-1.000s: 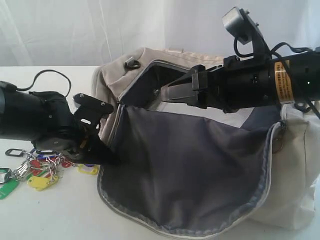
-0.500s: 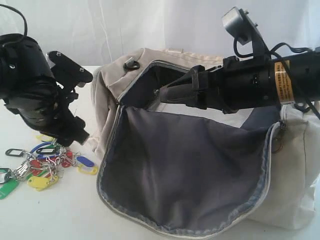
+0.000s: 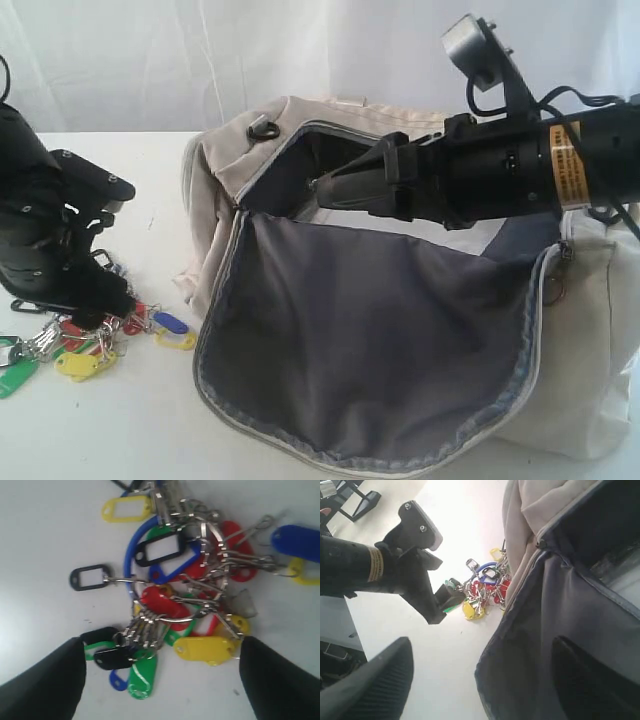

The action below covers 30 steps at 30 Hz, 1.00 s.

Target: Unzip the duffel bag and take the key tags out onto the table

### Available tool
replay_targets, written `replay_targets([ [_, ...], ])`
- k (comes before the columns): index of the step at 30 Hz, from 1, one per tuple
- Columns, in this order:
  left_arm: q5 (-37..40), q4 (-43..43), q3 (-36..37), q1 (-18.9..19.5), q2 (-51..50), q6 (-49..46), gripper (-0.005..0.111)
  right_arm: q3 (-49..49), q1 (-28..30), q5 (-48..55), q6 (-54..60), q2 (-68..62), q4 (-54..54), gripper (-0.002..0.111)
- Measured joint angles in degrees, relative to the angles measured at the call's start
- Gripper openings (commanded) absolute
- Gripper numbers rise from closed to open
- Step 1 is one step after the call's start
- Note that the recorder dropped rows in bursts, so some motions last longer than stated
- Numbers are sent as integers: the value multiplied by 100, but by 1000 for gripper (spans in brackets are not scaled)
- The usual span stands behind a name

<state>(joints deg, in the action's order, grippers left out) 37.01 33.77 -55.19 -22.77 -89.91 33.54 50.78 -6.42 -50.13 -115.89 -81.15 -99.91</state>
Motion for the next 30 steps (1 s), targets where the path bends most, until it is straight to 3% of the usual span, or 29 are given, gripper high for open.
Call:
replay_targets([
  [3, -173, -622, 0, 0, 41, -457, 74, 0, 0, 51, 0, 0, 0, 68],
  [9, -187, -1728, 0, 0, 570, -1135, 55, 0, 0, 816, 105, 0, 0, 46],
  [18, -420, -2044, 0, -295, 2164, -1285, 34, 0, 0, 2556, 540, 0, 0, 19],
  [20, -501, -2055, 0, -337, 2521, -1285, 27, 0, 0, 3007, 666, 0, 0, 14],
  [21, -528, -2059, 0, -364, 2654, -1285, 18, 0, 0, 3277, 747, 0, 0, 10],
  [24, -558, -2069, 46, -389, 3425, -1285, 0, 0, 0, 4882, 1227, 0, -21, 4],
  [28, -728, -2069, 704, -389, 4340, -1285, 0, 0, 0, 6251, 1578, 252, -21, 0],
  [30, -926, -2069, 1231, -389, 4875, -1163, 0, 0, 11, 6351, 1818, 579, -11, 0],
])
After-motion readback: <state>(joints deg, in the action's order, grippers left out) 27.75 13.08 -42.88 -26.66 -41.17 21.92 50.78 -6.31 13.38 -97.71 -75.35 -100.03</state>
